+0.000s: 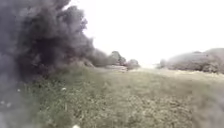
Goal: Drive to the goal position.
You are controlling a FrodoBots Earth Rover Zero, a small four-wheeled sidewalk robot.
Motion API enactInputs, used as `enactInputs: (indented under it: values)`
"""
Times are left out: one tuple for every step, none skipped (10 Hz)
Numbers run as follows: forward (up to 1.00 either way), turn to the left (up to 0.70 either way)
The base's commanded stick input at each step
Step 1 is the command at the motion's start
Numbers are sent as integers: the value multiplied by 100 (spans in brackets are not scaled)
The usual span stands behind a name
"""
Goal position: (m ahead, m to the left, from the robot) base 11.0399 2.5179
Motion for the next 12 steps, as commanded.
enactInputs:
  values:
    - [70,-14]
    - [70,-14]
    - [70,-14]
    - [70,-14]
    - [70,-14]
    - [68,-16]
    - [36,-41]
    - [4,-67]
    - [0,-70]
    - [0,-70]
    - [0,-70]
    - [0,-70]
